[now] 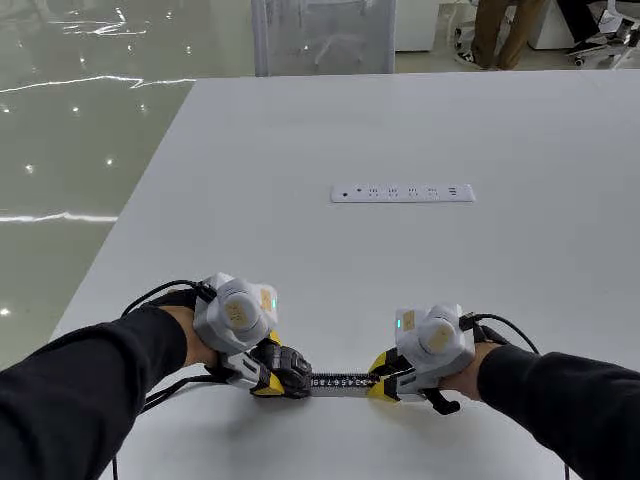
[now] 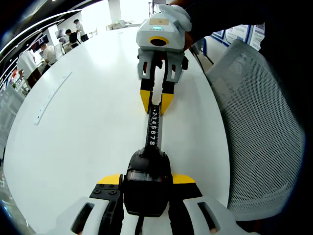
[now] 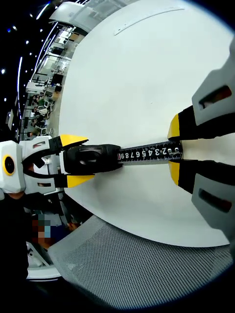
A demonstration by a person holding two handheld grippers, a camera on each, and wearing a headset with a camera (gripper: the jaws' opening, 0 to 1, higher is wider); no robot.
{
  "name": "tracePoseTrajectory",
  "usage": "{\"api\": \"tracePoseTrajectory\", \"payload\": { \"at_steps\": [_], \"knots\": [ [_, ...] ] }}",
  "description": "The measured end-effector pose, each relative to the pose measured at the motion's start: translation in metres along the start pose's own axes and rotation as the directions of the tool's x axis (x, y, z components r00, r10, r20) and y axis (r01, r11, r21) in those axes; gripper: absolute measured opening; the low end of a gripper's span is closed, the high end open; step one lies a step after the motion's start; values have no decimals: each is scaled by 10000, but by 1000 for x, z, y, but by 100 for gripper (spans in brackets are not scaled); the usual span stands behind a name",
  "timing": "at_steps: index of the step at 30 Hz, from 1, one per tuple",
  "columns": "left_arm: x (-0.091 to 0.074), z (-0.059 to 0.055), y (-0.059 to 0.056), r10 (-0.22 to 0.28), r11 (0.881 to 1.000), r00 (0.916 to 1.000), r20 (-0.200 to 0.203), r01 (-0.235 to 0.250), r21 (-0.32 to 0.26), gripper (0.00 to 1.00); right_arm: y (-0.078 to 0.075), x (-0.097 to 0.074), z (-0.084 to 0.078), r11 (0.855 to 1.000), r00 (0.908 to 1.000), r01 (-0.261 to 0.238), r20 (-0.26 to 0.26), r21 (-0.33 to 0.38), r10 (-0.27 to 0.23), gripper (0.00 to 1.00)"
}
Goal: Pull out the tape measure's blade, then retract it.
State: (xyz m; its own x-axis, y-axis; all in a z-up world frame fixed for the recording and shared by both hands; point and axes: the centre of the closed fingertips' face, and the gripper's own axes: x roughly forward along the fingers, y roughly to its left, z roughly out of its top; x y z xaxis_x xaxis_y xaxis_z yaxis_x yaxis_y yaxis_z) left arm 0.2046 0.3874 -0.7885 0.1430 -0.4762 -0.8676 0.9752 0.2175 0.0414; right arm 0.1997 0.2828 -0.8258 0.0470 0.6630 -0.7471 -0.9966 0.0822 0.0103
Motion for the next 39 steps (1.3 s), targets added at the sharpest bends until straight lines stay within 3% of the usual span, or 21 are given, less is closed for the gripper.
{"api": "tracePoseTrajectory", "payload": {
  "at_steps": [39],
  "knots": [
    [1,1,0,-42,10000,10000,-45,42,-81,31,-4,-24,-25,9987,9996,274,-36,421,-272,11]
  ]
}}
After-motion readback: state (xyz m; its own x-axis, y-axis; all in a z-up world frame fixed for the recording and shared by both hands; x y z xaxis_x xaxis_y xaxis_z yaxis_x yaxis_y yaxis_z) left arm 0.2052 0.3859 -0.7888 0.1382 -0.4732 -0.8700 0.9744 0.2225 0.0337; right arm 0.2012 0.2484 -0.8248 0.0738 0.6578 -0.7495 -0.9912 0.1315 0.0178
